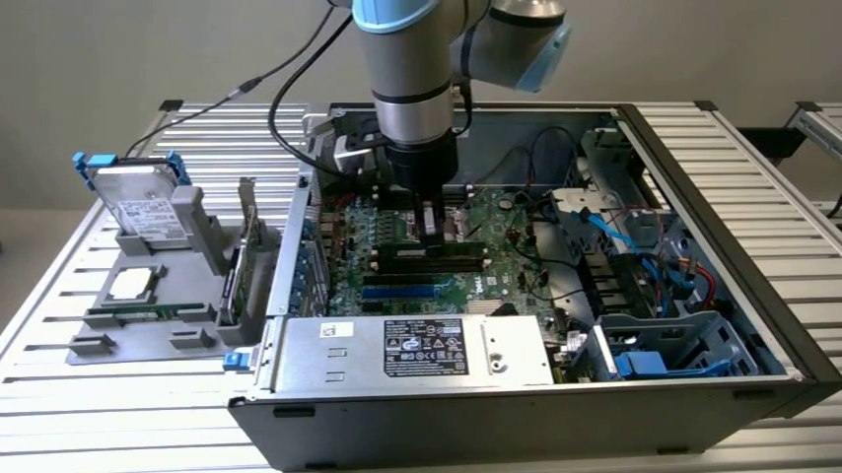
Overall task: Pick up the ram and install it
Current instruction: 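Insert the ram into the slot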
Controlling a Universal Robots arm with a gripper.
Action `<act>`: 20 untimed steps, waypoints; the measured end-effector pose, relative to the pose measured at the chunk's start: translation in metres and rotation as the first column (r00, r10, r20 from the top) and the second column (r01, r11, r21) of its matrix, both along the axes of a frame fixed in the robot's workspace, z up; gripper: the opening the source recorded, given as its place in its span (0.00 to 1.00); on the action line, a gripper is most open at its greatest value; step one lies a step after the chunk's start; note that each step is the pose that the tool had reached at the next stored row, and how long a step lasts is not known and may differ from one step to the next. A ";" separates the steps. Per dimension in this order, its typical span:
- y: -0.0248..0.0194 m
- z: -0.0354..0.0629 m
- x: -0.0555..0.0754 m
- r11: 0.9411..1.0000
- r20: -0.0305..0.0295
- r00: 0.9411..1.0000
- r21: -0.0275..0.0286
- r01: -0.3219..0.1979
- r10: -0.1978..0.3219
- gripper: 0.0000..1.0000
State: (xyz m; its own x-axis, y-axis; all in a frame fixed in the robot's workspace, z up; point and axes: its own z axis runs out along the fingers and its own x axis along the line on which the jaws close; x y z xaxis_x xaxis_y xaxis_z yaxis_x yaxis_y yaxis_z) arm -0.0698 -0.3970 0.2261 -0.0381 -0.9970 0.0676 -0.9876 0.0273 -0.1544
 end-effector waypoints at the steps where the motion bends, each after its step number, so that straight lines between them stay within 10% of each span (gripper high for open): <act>1: 0.0000 -0.0005 0.000 1.000 0.000 1.000 -0.001 0.000 0.000 0.15; 20: -0.0023 -0.0014 -0.001 1.000 0.000 1.000 -0.002 0.007 -0.007 0.15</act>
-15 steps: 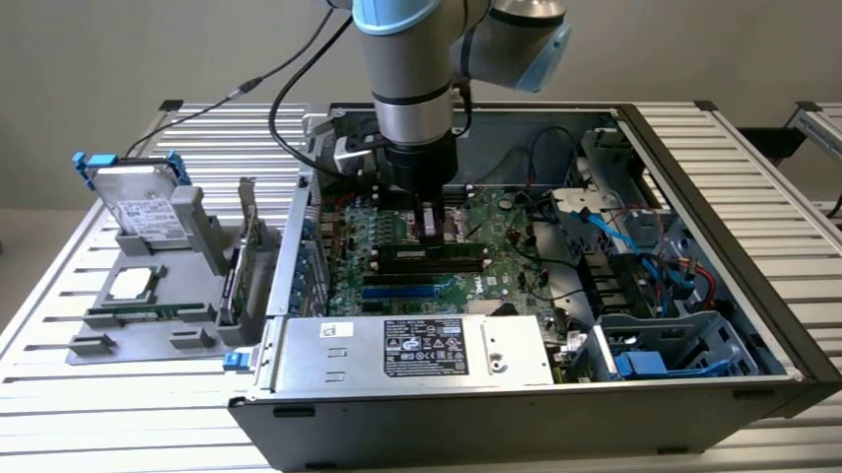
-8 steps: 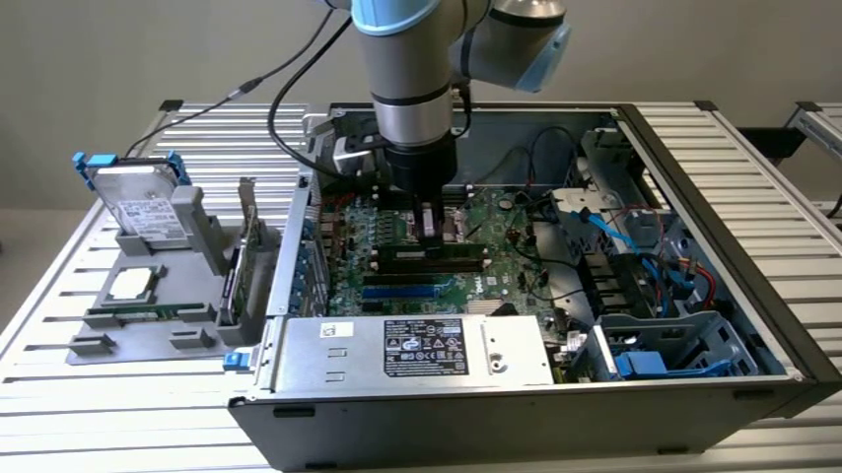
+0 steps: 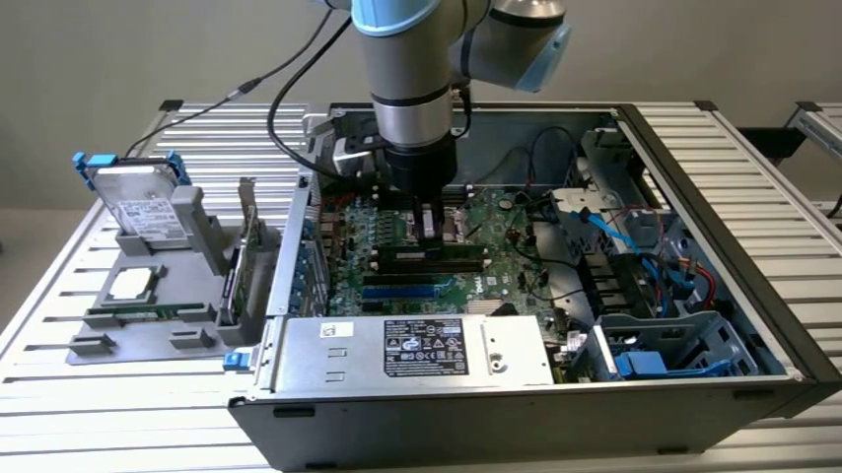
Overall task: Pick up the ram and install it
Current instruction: 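Insert the ram into the slot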
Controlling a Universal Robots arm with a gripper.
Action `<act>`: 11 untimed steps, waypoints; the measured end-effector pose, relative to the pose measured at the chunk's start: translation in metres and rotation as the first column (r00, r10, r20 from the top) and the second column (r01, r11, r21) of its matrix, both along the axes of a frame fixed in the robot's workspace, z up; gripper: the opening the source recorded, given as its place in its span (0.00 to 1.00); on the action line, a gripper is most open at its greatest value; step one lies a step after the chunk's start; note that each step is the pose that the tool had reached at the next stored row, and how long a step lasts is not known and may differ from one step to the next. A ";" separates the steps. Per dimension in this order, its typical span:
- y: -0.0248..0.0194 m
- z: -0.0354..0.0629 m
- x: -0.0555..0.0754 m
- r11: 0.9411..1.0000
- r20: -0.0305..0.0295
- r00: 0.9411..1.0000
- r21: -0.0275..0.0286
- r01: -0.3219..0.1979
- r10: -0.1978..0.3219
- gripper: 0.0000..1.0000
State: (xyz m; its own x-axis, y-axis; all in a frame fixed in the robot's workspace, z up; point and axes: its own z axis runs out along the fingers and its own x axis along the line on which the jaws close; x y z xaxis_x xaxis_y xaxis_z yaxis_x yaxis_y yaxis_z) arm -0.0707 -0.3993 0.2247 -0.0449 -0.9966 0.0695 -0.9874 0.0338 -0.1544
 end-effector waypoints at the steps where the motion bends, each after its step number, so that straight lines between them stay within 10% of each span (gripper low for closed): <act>1: 0.0000 -0.0003 0.000 1.000 0.000 1.000 0.000 0.000 0.000 0.15; 11: 0.0000 -0.0020 0.000 1.000 0.000 1.000 -0.002 0.002 -0.002 0.15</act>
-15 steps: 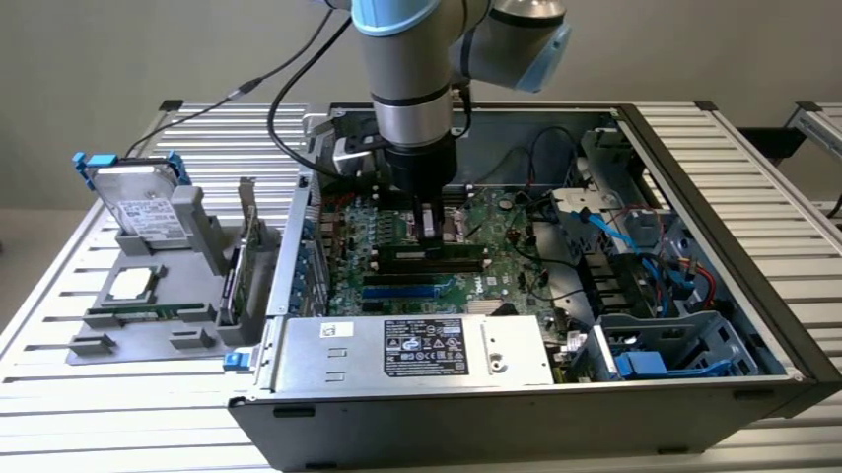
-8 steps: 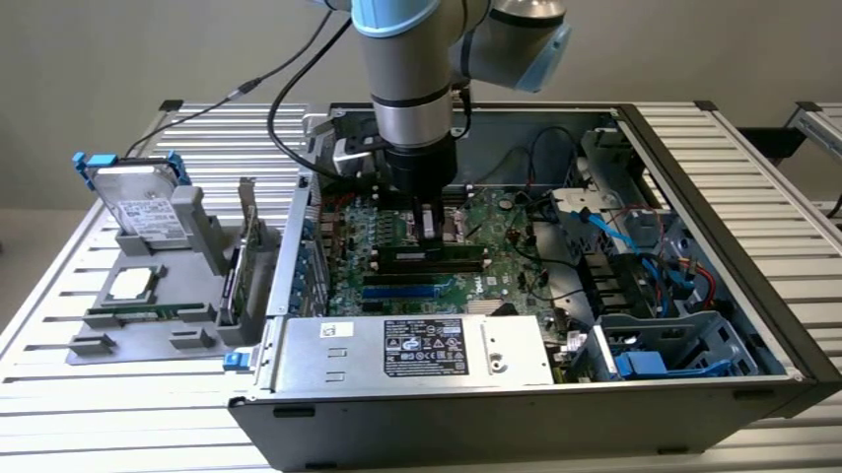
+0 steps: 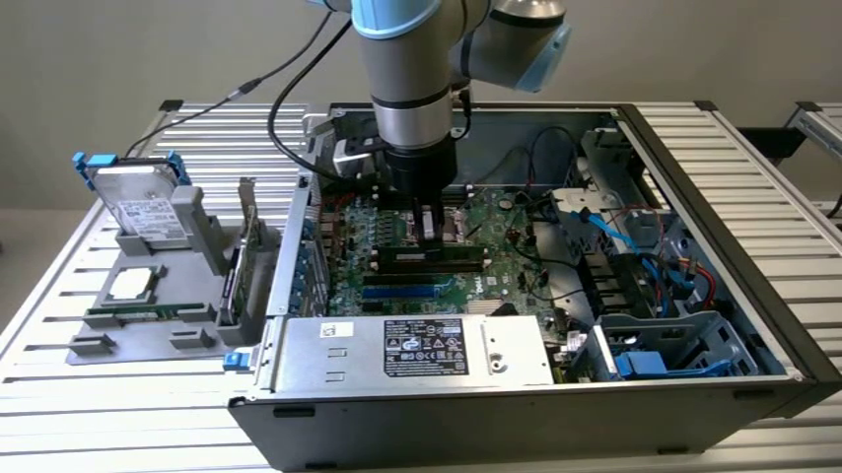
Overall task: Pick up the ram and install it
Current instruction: 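Insert the ram into the slot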
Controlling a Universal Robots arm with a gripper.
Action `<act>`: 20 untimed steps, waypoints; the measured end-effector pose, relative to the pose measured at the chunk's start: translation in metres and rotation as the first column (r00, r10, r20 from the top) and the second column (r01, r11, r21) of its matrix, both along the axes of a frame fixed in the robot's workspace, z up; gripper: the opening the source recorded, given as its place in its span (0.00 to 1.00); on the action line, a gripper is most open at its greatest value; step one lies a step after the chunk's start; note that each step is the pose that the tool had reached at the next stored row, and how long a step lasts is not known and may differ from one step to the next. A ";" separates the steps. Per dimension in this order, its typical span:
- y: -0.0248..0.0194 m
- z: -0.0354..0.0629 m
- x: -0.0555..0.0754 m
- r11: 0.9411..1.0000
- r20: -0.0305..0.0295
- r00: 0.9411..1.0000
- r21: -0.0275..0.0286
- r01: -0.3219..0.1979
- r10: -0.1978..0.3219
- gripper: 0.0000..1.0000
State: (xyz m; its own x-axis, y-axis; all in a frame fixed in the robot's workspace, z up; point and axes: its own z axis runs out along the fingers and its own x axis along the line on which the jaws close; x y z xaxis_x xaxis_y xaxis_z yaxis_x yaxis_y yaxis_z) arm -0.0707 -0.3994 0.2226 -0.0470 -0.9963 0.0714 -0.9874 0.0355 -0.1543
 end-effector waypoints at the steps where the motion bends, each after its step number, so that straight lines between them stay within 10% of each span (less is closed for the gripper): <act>1: 0.0000 -0.0001 0.000 1.000 0.000 1.000 0.000 0.000 0.000 0.15; 20: 0.0000 -0.0032 0.000 1.000 0.000 1.000 0.000 0.028 -0.028 0.15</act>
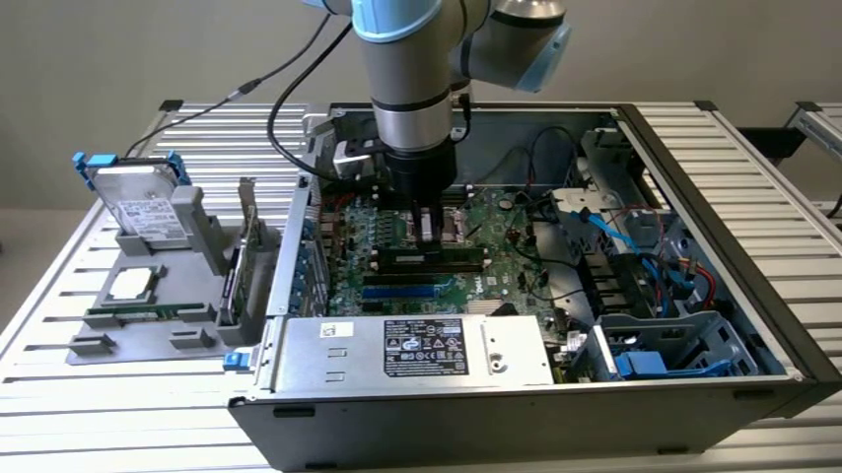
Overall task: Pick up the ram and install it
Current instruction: 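Insert the ram into the slot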
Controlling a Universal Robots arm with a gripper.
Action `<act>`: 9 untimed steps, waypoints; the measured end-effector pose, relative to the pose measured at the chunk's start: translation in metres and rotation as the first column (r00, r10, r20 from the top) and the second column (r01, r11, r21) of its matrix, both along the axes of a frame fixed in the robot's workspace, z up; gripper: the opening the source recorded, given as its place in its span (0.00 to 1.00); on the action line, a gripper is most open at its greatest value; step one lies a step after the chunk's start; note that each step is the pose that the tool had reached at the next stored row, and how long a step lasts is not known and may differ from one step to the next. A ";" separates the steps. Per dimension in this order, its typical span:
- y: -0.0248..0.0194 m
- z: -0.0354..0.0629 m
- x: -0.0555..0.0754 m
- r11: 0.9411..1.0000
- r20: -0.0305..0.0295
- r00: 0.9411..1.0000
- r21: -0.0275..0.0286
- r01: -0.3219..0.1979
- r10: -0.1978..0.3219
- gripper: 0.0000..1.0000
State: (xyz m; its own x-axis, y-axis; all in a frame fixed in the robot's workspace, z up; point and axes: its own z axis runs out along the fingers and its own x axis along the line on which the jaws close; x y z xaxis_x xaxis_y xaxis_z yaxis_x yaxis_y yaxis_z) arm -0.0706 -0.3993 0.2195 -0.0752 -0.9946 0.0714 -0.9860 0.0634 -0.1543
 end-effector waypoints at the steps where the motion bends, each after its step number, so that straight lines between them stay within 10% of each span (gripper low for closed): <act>1: 0.0000 -0.0001 0.000 1.000 0.000 1.000 0.000 0.003 -0.003 0.15; 9: 0.0000 -0.0013 0.000 1.000 -0.001 1.000 0.000 0.023 -0.023 0.15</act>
